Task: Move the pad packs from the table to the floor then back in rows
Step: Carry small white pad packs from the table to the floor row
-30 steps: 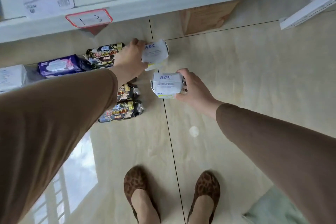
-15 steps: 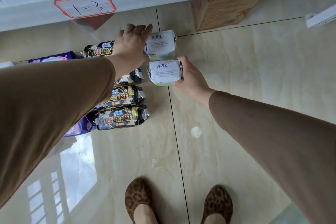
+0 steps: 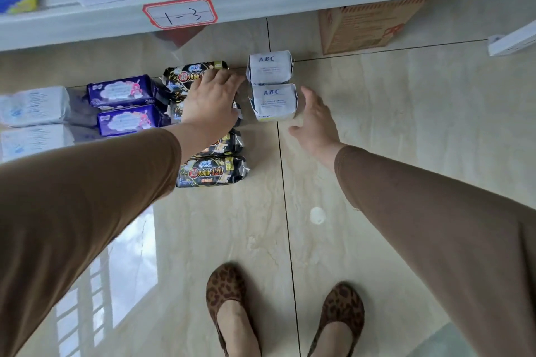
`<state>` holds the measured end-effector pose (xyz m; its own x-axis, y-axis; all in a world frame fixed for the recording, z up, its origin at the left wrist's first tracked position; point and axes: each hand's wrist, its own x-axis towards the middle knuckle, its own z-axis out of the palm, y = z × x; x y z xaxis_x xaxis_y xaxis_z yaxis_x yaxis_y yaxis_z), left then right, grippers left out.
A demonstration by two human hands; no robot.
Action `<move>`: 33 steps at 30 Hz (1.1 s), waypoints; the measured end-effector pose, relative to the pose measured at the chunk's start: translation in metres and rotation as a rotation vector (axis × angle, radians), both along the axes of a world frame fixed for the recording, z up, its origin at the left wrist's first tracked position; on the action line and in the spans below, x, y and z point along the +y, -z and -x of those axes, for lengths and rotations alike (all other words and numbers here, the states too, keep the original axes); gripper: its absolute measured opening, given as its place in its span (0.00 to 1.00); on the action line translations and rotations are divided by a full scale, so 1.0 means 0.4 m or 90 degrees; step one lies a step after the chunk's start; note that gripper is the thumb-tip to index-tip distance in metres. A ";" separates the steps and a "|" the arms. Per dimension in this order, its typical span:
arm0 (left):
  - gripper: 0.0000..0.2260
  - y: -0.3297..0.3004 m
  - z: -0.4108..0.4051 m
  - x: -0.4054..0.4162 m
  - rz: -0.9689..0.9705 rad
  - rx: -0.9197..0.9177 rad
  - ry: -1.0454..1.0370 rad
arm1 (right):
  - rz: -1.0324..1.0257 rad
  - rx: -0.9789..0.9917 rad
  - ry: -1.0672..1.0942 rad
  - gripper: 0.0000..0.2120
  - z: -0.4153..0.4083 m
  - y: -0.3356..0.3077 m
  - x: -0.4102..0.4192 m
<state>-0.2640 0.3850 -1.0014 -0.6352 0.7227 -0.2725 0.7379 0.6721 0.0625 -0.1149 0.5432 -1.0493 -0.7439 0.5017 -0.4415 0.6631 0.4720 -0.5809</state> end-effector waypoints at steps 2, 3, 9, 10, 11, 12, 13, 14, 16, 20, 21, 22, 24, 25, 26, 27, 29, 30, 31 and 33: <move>0.28 -0.059 -0.048 -0.021 0.019 -0.022 -0.018 | -0.013 -0.002 -0.025 0.36 -0.049 -0.069 -0.010; 0.27 -0.095 -0.074 -0.031 0.023 -0.034 -0.030 | -0.021 -0.004 -0.039 0.34 -0.074 -0.113 -0.013; 0.23 -0.400 -0.233 -0.066 -0.011 -0.107 -0.078 | -0.049 -0.013 -0.130 0.24 -0.199 -0.483 0.003; 0.22 -0.462 -0.253 -0.067 -0.019 -0.114 -0.084 | -0.056 -0.014 -0.146 0.22 -0.214 -0.554 0.008; 0.22 -0.527 -0.270 -0.066 -0.027 -0.118 -0.092 | -0.063 -0.016 -0.161 0.21 -0.227 -0.628 0.013; 0.21 -0.596 -0.284 -0.065 -0.034 -0.121 -0.102 | -0.073 -0.018 -0.176 0.20 -0.239 -0.703 0.017; 0.21 -0.666 -0.295 -0.063 -0.044 -0.123 -0.111 | -0.085 -0.018 -0.191 0.20 -0.246 -0.779 0.023; 0.21 -0.737 -0.306 -0.060 -0.055 -0.125 -0.119 | -0.098 -0.018 -0.204 0.20 -0.253 -0.855 0.028; 0.21 -0.882 -0.321 -0.053 -0.078 -0.128 -0.125 | -0.123 -0.012 -0.217 0.20 -0.258 -1.006 0.036; 0.22 -1.171 -0.339 -0.035 -0.116 -0.123 -0.130 | -0.158 0.026 -0.210 0.19 -0.264 -1.302 0.039; 0.22 -1.241 -0.342 -0.033 -0.126 -0.123 -0.126 | -0.166 0.034 -0.213 0.19 -0.266 -1.374 0.039; 0.22 -1.312 -0.346 -0.032 -0.137 -0.121 -0.120 | -0.178 0.041 -0.219 0.19 -0.268 -1.444 0.038; 0.22 -1.445 -0.351 -0.033 -0.165 -0.107 -0.100 | -0.202 0.064 -0.222 0.20 -0.274 -1.580 0.038; 0.22 -1.508 -0.351 -0.035 -0.177 -0.101 -0.090 | -0.210 0.079 -0.218 0.20 -0.276 -1.643 0.039; 0.23 -1.566 -0.350 -0.034 -0.188 -0.099 -0.086 | -0.218 0.093 -0.217 0.20 -0.277 -1.702 0.043; 0.22 -1.618 -0.347 -0.031 -0.198 -0.099 -0.087 | -0.222 0.103 -0.217 0.20 -0.279 -1.755 0.049; 0.22 -1.706 -0.335 -0.018 -0.221 -0.090 -0.082 | -0.227 0.124 -0.216 0.21 -0.276 -1.849 0.070; 0.22 -1.742 -0.327 -0.008 -0.231 -0.082 -0.075 | -0.232 0.136 -0.213 0.21 -0.271 -1.892 0.084; 0.22 -1.774 -0.317 0.006 -0.241 -0.075 -0.072 | -0.238 0.146 -0.207 0.21 -0.264 -1.930 0.102; 0.21 -1.831 -0.292 0.042 -0.266 -0.066 -0.073 | -0.248 0.163 -0.194 0.21 -0.245 -1.996 0.147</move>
